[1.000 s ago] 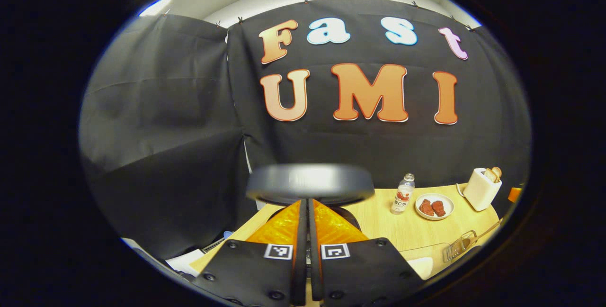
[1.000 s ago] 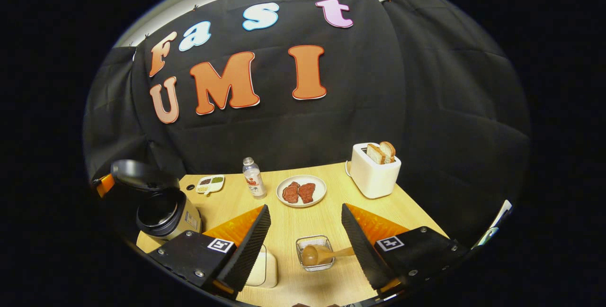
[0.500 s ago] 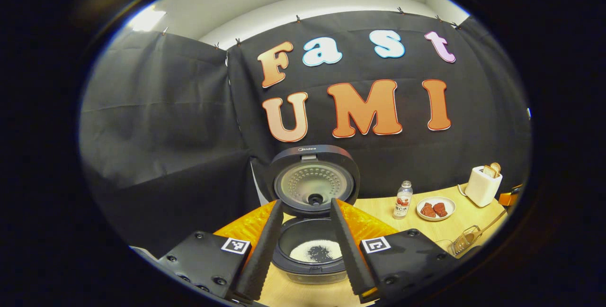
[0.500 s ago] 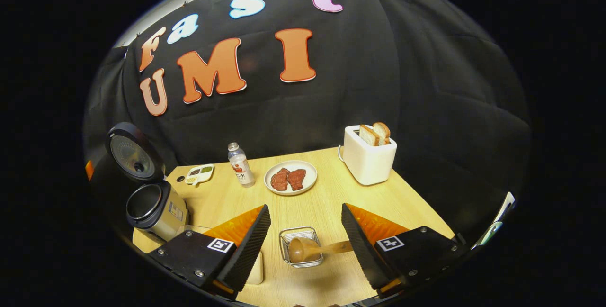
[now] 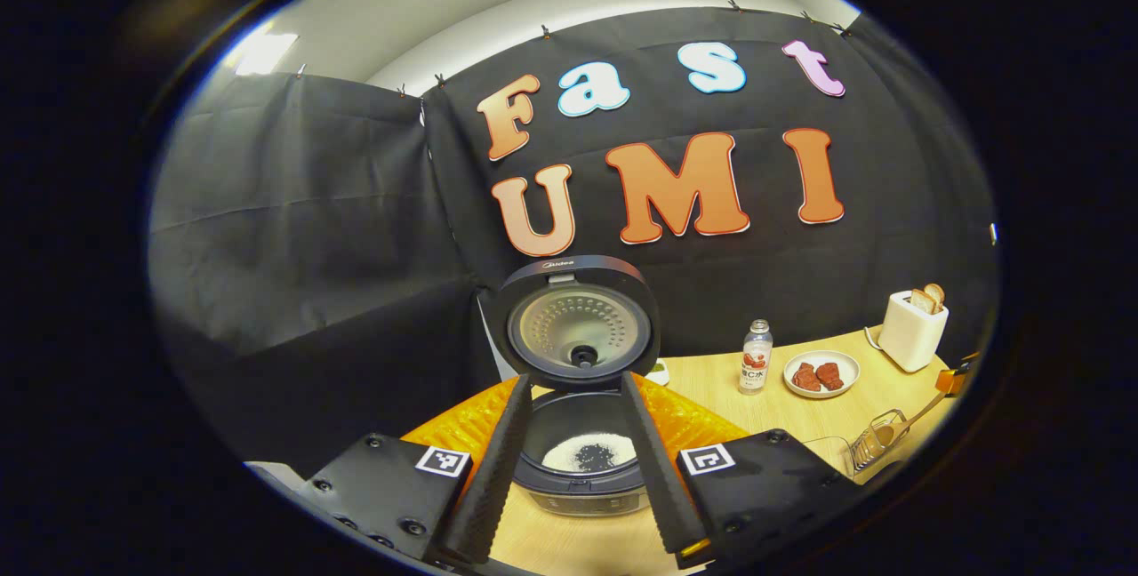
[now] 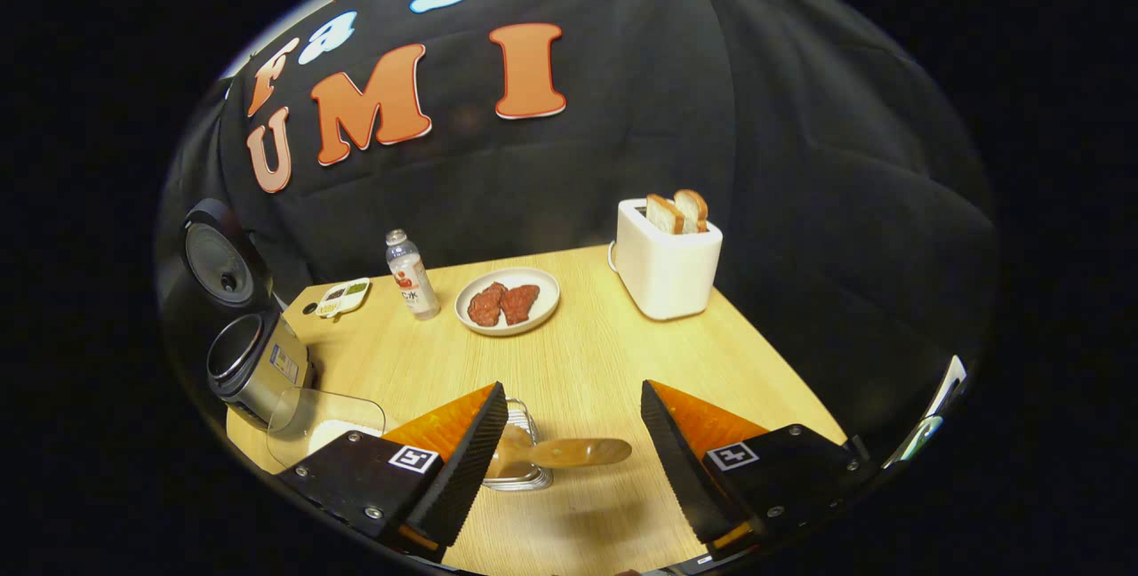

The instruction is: Close the left gripper, press the button to open the rice cooker; take a wooden spoon from the chopstick holder with the right hand, scoop a spoonful of rice and pour it into the rice cooker, then put the wooden spoon back into the chopstick holder.

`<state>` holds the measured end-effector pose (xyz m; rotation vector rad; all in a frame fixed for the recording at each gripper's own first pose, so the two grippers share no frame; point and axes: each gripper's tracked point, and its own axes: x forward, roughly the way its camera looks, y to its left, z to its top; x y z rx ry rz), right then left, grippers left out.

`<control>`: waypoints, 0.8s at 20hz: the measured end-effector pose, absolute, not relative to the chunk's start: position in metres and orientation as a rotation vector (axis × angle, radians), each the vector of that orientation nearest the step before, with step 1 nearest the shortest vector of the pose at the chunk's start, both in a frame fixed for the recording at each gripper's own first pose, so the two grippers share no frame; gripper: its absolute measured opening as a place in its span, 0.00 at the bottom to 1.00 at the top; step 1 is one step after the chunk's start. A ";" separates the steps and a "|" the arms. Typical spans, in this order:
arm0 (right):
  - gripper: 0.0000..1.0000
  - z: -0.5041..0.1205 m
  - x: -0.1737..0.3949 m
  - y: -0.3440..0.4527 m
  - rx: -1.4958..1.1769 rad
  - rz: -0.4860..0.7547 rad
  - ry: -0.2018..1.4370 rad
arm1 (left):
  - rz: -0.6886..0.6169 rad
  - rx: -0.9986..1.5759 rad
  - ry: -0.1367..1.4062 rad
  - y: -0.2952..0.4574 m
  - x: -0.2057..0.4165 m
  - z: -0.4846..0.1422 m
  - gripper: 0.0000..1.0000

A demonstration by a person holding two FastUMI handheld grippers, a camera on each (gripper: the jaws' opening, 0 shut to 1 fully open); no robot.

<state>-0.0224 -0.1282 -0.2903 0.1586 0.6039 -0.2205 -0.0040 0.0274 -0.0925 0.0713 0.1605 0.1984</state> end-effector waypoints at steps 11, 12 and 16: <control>0.60 -0.340 -0.008 -0.099 0.418 -0.137 0.645 | 0.203 0.168 0.195 0.004 -0.037 -0.091 0.82; 0.52 -0.341 -0.005 -0.097 0.430 -0.130 0.640 | 0.204 0.171 0.195 0.005 -0.038 -0.091 0.82; 0.27 -0.333 0.004 -0.077 0.455 -0.085 0.636 | 0.191 0.154 0.194 0.009 -0.038 -0.090 0.82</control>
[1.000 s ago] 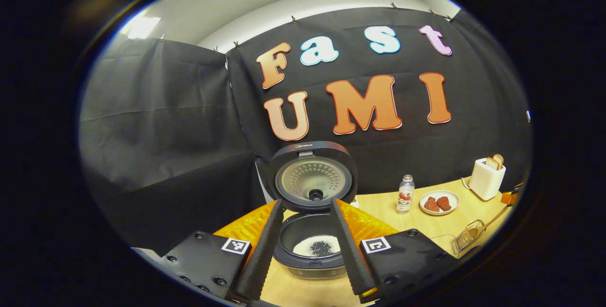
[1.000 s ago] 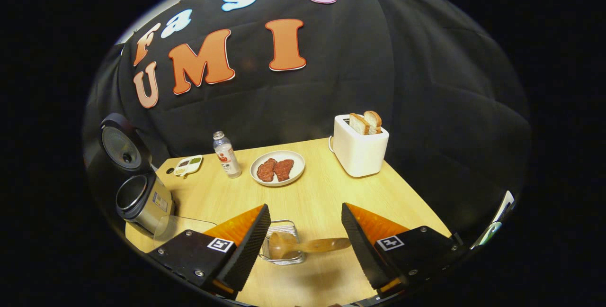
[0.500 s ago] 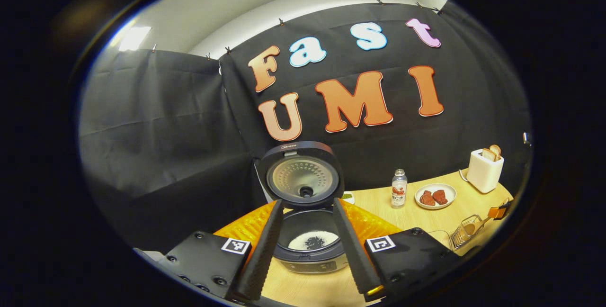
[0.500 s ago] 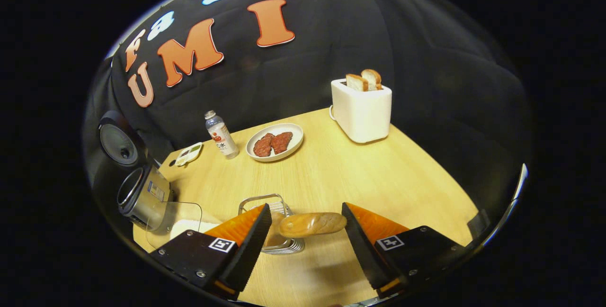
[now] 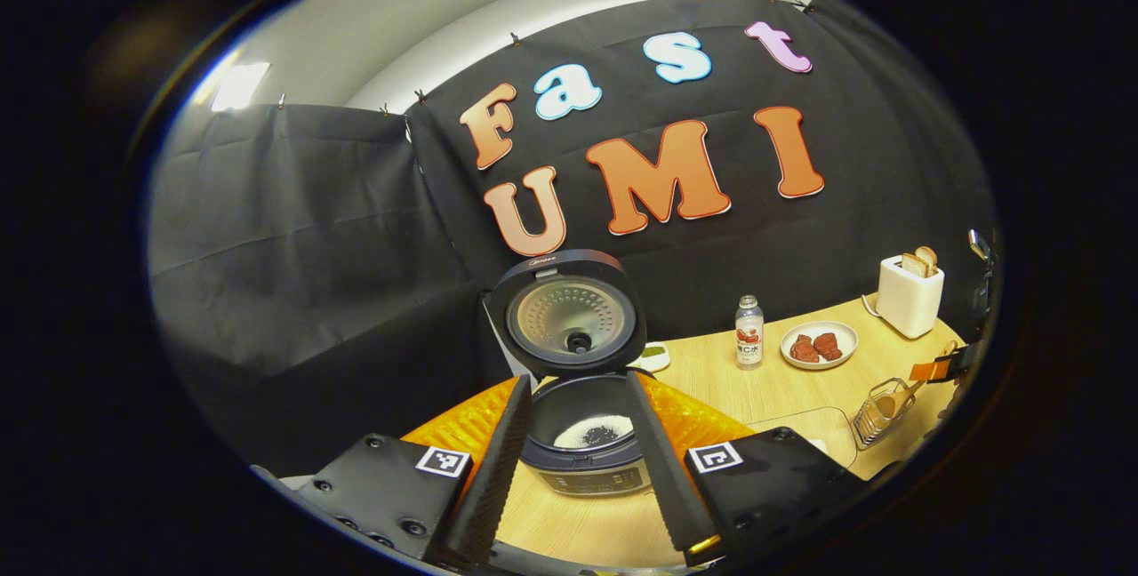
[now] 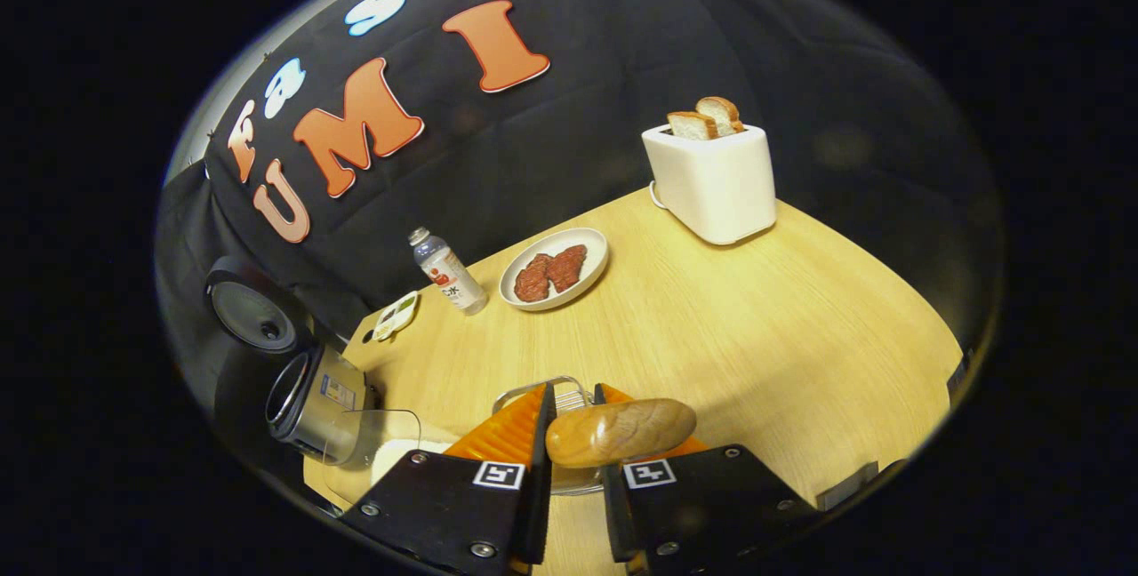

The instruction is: Close the left gripper, press the button to open the rice cooker; take a wooden spoon from the chopstick holder with the right hand, scoop a spoonful of rice and pour it into the rice cooker, then put the wooden spoon back into the chopstick holder.

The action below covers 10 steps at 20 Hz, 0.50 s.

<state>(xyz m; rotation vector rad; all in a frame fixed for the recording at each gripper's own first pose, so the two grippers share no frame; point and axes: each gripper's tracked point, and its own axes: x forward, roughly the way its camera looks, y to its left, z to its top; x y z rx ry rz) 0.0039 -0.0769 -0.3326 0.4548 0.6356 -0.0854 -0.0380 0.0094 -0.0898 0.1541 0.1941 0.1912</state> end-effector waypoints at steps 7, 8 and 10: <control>0.18 -0.301 0.014 -0.070 0.356 -0.180 0.635 | 0.123 0.081 0.144 0.026 -0.028 -0.091 0.94; 0.18 -0.290 0.015 -0.070 0.338 -0.190 0.617 | 0.115 0.072 0.138 0.031 -0.026 -0.091 0.97; 0.18 -0.266 0.014 -0.069 0.298 -0.211 0.582 | 0.101 0.059 0.125 0.043 -0.021 -0.091 1.00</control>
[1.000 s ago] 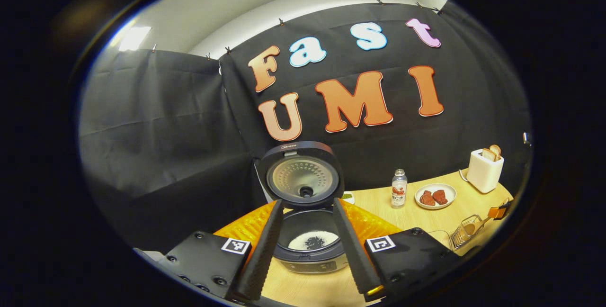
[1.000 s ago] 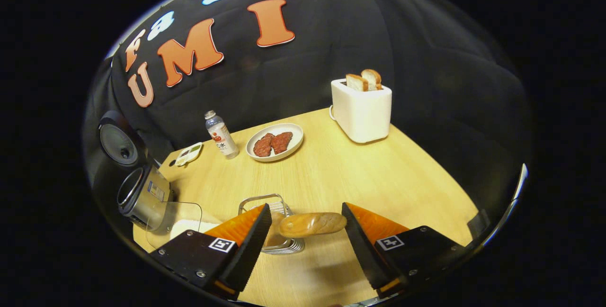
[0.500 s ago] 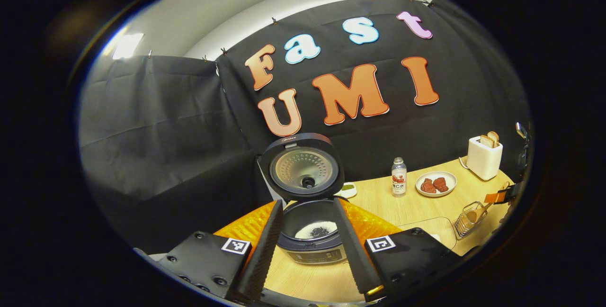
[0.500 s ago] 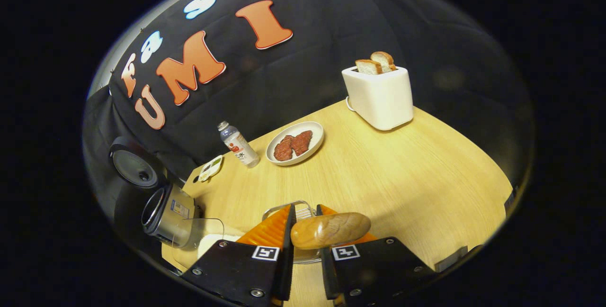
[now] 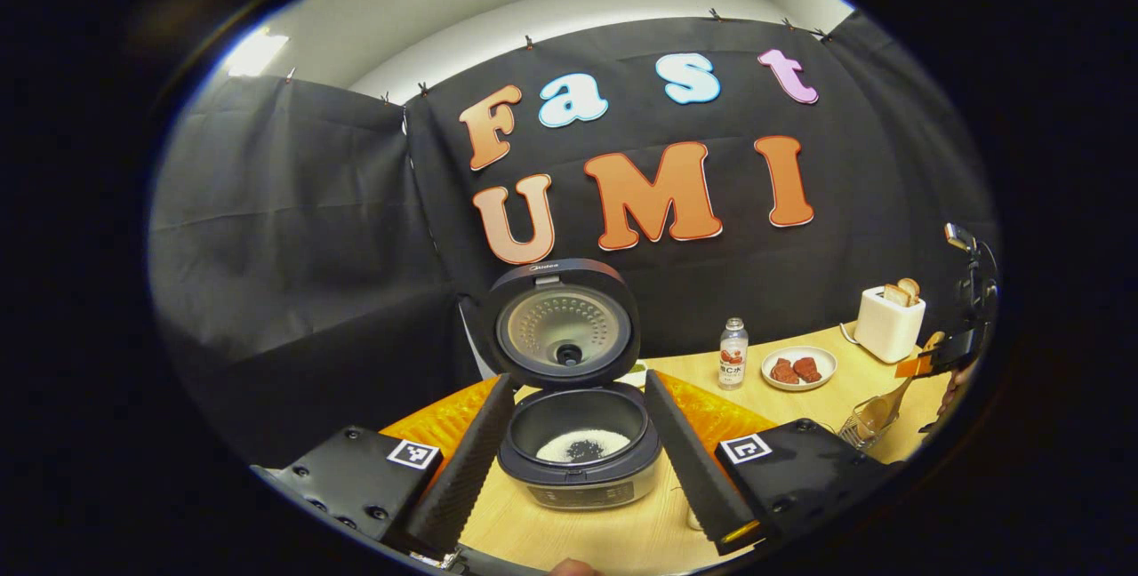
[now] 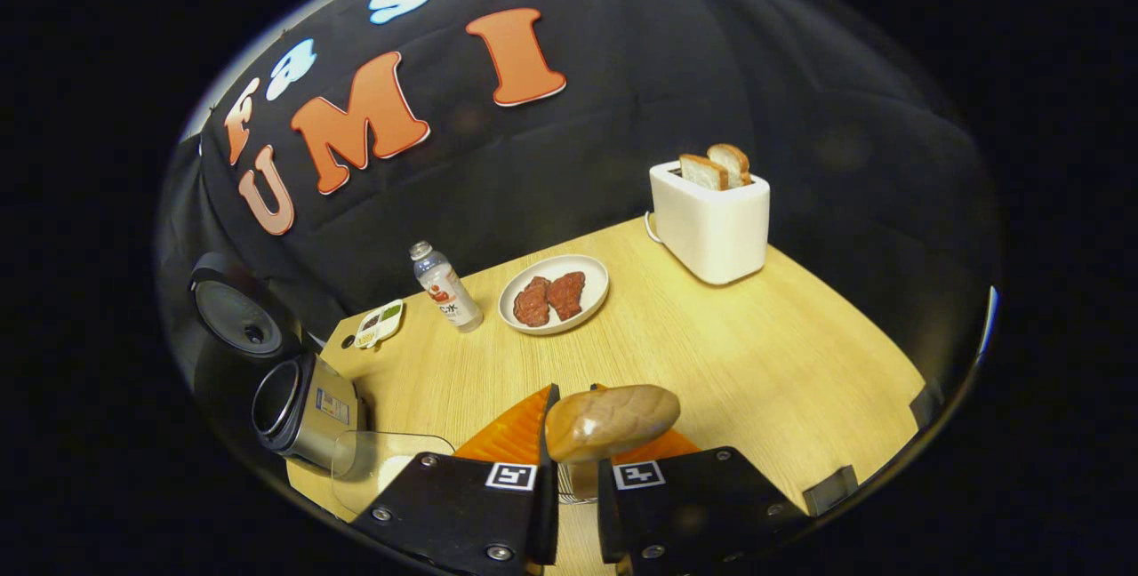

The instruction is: Close the left gripper, press the button to open the rice cooker; take a wooden spoon from the chopstick holder with the right hand, scoop a spoonful of rice and pour it into the rice cooker, then put the wooden spoon back into the chopstick holder.

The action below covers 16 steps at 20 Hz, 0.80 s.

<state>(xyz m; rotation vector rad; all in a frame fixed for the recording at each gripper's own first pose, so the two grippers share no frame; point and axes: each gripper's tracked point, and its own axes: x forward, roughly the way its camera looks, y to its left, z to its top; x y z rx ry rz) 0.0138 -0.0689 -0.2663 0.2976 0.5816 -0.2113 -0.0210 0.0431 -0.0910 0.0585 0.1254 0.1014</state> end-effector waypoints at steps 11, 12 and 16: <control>0.17 -0.189 -0.001 0.040 0.341 -0.041 0.499 | 0.077 -0.003 0.153 0.102 -0.005 -0.114 0.93; 0.17 -0.193 -0.002 0.053 0.327 -0.022 0.509 | 0.082 -0.005 0.156 0.107 -0.004 -0.116 0.93; 0.18 -0.217 -0.003 0.099 0.227 0.046 0.551 | 0.095 0.005 0.157 0.123 -0.004 -0.118 0.98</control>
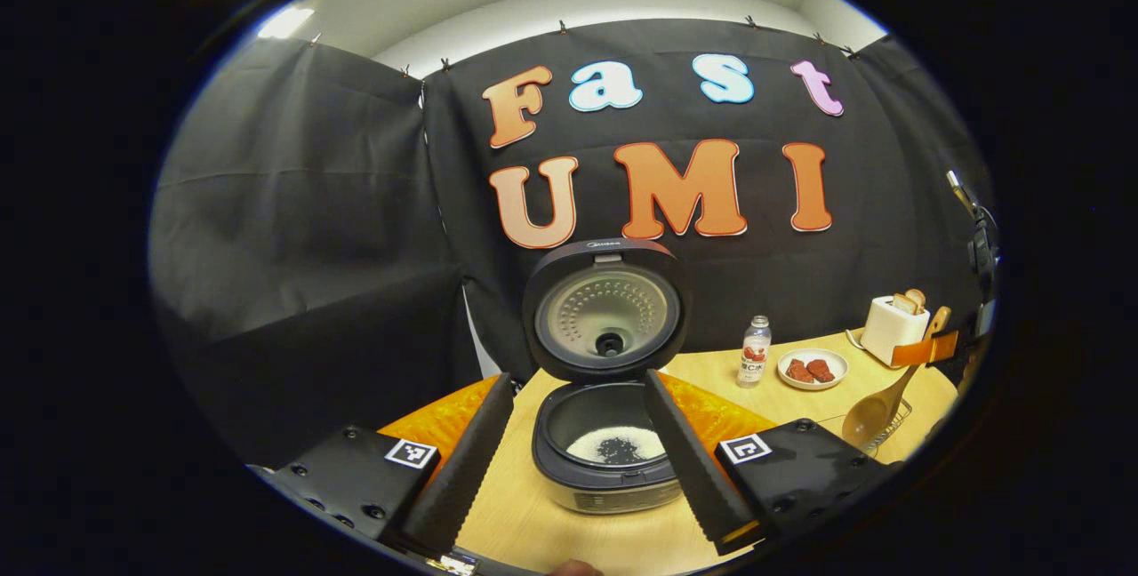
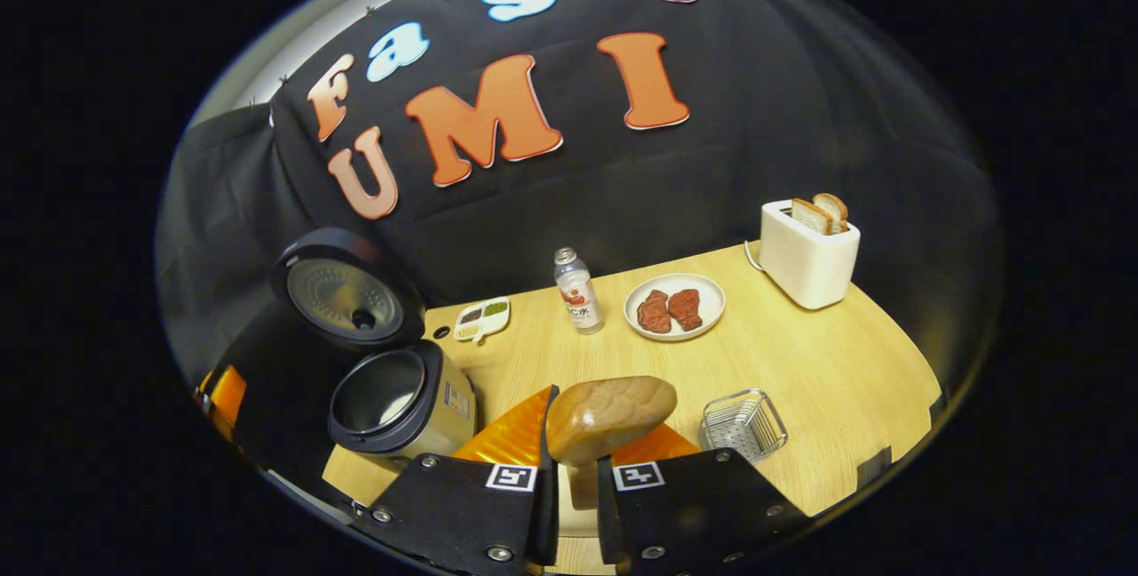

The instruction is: Close the left gripper, press the button to open the rice cooker; take a wooden spoon from the chopstick holder with the right hand, scoop a spoonful of rice and pour it into the rice cooker, then put the wooden spoon back into the chopstick holder.

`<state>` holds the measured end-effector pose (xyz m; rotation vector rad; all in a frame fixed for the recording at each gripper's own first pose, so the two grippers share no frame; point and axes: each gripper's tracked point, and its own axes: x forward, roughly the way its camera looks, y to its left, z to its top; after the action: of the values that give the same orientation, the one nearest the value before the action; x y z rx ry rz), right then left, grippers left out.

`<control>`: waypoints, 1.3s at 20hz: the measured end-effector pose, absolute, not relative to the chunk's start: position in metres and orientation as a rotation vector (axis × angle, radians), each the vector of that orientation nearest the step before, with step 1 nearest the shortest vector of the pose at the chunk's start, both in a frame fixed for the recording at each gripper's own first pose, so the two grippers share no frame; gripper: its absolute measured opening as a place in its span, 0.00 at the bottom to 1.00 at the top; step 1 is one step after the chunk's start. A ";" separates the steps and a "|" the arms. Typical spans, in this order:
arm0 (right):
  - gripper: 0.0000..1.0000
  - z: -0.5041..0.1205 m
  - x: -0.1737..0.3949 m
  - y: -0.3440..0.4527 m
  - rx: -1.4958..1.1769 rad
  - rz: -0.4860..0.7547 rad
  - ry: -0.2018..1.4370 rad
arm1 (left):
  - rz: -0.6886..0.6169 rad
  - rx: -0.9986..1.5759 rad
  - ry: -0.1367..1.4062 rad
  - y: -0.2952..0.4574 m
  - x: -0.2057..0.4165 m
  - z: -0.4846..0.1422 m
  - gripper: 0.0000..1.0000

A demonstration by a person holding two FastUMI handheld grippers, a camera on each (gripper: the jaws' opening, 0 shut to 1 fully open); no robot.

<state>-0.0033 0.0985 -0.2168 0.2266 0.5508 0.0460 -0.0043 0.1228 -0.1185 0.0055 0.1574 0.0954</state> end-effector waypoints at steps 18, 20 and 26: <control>0.16 -0.311 -0.004 0.126 -0.379 0.023 0.511 | 0.110 0.012 0.229 0.150 0.005 -0.155 0.93; 0.16 -0.322 -0.011 0.136 -0.392 0.035 0.511 | 0.100 0.014 0.225 0.151 0.007 -0.155 0.92; 0.14 -0.336 -0.024 0.155 -0.373 0.027 0.522 | 0.069 0.012 0.227 0.154 0.012 -0.161 0.93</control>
<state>-0.0236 0.1553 -0.3361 -0.3725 0.5225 0.0269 0.0119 0.1544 -0.1605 0.0122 0.2269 0.0692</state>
